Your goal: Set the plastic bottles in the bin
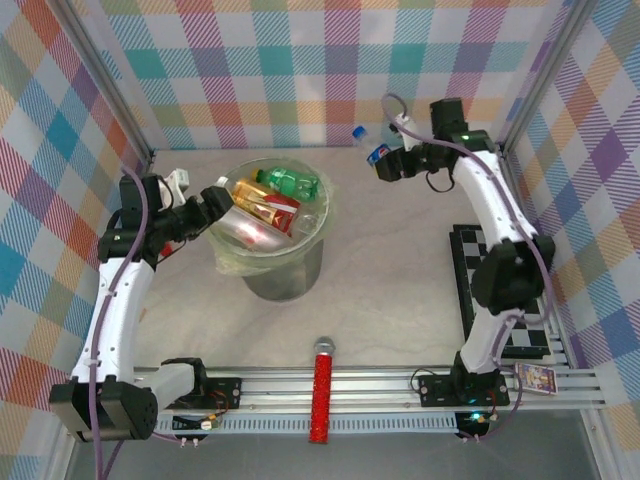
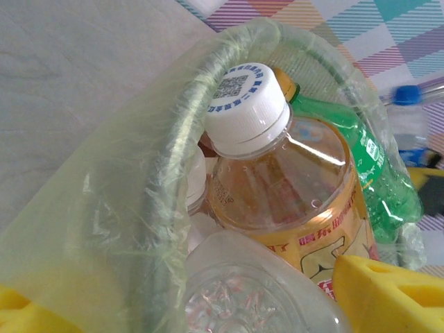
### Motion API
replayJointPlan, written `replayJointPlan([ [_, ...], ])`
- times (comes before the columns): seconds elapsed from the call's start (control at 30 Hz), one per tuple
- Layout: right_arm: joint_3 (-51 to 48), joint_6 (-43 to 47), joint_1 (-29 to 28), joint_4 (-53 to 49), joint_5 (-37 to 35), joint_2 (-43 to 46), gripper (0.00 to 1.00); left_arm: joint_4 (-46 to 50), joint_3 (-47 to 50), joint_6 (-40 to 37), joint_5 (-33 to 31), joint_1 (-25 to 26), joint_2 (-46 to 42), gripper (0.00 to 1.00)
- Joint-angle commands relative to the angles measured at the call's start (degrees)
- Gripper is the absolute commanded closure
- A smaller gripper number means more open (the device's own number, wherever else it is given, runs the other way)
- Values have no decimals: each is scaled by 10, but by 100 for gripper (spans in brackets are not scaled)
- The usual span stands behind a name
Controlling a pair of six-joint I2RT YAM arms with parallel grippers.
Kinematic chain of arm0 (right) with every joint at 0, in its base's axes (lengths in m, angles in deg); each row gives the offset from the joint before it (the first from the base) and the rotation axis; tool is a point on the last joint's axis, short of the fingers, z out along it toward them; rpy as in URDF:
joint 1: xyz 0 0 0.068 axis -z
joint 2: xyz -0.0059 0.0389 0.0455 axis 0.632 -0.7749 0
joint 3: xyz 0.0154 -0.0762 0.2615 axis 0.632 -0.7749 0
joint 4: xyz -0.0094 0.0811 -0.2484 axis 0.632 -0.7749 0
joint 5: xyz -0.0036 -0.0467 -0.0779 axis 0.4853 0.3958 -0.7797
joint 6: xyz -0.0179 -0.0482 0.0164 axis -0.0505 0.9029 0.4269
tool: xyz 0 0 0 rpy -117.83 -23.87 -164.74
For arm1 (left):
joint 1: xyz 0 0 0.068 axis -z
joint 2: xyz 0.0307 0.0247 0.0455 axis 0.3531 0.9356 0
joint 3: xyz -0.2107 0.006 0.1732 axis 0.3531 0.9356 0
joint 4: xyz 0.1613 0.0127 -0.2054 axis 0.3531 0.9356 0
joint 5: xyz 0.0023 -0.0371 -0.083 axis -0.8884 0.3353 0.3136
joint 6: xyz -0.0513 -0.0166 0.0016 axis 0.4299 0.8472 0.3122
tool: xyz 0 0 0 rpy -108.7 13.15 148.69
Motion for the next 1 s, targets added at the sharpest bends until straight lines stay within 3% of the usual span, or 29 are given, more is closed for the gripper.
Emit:
replayJointPlan([
  [0.0, -21, 68, -17, 10, 93, 58, 51, -1, -9, -7, 36, 9, 25, 17],
  [0.17, -19, 137, -35, -6, 162, 114, 55, -17, -38, -15, 50, 39, 74, 16],
  [0.37, 6, 284, -127, -101, 152, 119, 54, -32, -72, -13, 55, 74, 118, 16],
  [0.6, 51, 350, -202, -149, 115, 77, 53, -44, -97, -10, 70, 89, 138, 16],
  [0.97, 133, 374, -245, -243, 75, -15, 50, -27, -118, -14, 55, 90, 129, 14],
])
